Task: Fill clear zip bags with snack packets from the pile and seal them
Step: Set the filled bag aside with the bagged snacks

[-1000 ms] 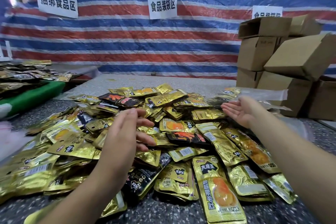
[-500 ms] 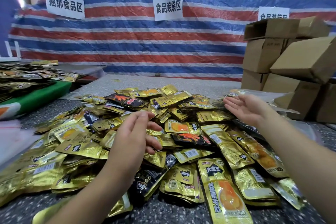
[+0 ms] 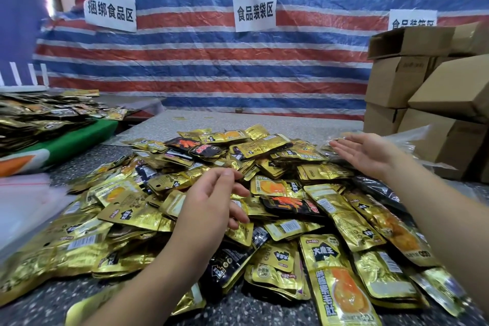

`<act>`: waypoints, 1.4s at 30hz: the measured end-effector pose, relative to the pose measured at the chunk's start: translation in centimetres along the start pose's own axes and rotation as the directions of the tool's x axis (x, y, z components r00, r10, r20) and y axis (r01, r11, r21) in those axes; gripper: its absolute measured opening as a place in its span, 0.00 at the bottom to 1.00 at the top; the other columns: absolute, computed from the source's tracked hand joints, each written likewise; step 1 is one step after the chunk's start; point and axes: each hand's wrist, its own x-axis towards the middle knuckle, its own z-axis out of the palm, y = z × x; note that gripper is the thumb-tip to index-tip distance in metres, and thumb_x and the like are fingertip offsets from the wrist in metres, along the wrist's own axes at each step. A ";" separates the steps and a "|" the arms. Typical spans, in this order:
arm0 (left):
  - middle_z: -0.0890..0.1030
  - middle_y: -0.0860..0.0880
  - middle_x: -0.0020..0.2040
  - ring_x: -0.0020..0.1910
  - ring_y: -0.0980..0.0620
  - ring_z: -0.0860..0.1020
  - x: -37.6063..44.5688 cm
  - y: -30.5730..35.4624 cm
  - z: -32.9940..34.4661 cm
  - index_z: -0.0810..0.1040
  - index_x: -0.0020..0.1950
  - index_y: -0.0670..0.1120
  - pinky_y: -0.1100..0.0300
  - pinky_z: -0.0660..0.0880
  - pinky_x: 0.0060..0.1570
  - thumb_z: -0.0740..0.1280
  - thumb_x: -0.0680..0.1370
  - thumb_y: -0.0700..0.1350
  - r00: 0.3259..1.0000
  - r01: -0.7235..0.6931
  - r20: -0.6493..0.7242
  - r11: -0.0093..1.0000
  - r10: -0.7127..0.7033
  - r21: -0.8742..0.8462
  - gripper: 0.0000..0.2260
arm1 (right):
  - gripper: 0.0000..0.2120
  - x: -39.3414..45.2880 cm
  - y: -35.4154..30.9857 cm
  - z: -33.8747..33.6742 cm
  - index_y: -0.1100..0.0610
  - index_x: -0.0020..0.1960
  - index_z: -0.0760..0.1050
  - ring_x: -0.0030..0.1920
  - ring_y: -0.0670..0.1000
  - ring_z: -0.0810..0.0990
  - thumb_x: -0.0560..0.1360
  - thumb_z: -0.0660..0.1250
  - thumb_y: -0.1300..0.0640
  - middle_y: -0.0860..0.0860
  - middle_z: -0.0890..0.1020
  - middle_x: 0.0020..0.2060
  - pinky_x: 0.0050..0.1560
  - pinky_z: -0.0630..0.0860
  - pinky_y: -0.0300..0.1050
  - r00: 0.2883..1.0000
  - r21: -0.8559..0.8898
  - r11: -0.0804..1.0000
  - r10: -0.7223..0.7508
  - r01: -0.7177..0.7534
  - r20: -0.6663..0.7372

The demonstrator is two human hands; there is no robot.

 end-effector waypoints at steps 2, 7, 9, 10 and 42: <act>0.83 0.49 0.41 0.30 0.50 0.79 0.1 -0.1 0.0 0.78 0.52 0.46 0.63 0.73 0.27 0.57 0.84 0.49 1.000 -0.002 0.000 1.000 0.002 0.008 0.12 | 0.22 -0.3 0.4 0.2 0.65 0.76 0.61 0.57 0.57 0.80 0.83 0.57 0.61 0.62 0.74 0.68 0.54 0.79 0.50 1.000 -0.042 0.999 -0.010 0.010 -0.008; 0.83 0.52 0.39 0.28 0.53 0.77 0.0 -0.2 -0.2 0.80 0.49 0.49 0.64 0.73 0.26 0.62 0.82 0.46 0.999 -0.037 -0.026 0.995 0.040 0.088 0.08 | 0.13 -1.7 1.2 0.9 0.64 0.64 0.72 0.52 0.54 0.84 0.82 0.61 0.59 0.59 0.81 0.57 0.49 0.81 0.46 1.000 -0.064 0.998 -0.017 0.017 -0.012; 0.81 0.52 0.33 0.25 0.56 0.72 0.0 -0.2 -0.4 0.81 0.46 0.52 0.64 0.69 0.24 0.64 0.81 0.47 0.995 -0.077 -0.046 0.987 0.084 0.138 0.07 | 0.08 -2.9 1.2 1.5 0.61 0.54 0.75 0.42 0.51 0.84 0.82 0.61 0.58 0.56 0.82 0.46 0.44 0.81 0.44 0.999 -0.047 0.998 -0.036 0.035 -0.024; 0.79 0.51 0.30 0.24 0.56 0.70 0.0 -0.2 -0.5 0.82 0.44 0.53 0.64 0.66 0.23 0.64 0.81 0.48 0.993 -0.093 -0.051 0.984 0.102 0.149 0.09 | 0.09 -3.7 1.3 1.8 0.59 0.47 0.75 0.38 0.50 0.83 0.82 0.60 0.56 0.53 0.81 0.39 0.43 0.80 0.44 0.998 -0.013 0.999 -0.049 0.049 -0.038; 0.84 0.39 0.49 0.48 0.39 0.79 5.7 1.6 -16.0 0.83 0.53 0.40 0.50 0.75 0.48 0.66 0.79 0.41 0.905 0.089 -0.235 0.380 0.356 0.920 0.08 | 0.20 -17.7 9.8 8.5 0.52 0.28 0.57 0.23 0.47 0.54 0.74 0.63 0.53 0.48 0.55 0.23 0.23 0.56 0.40 0.920 0.118 0.992 0.003 -0.054 0.393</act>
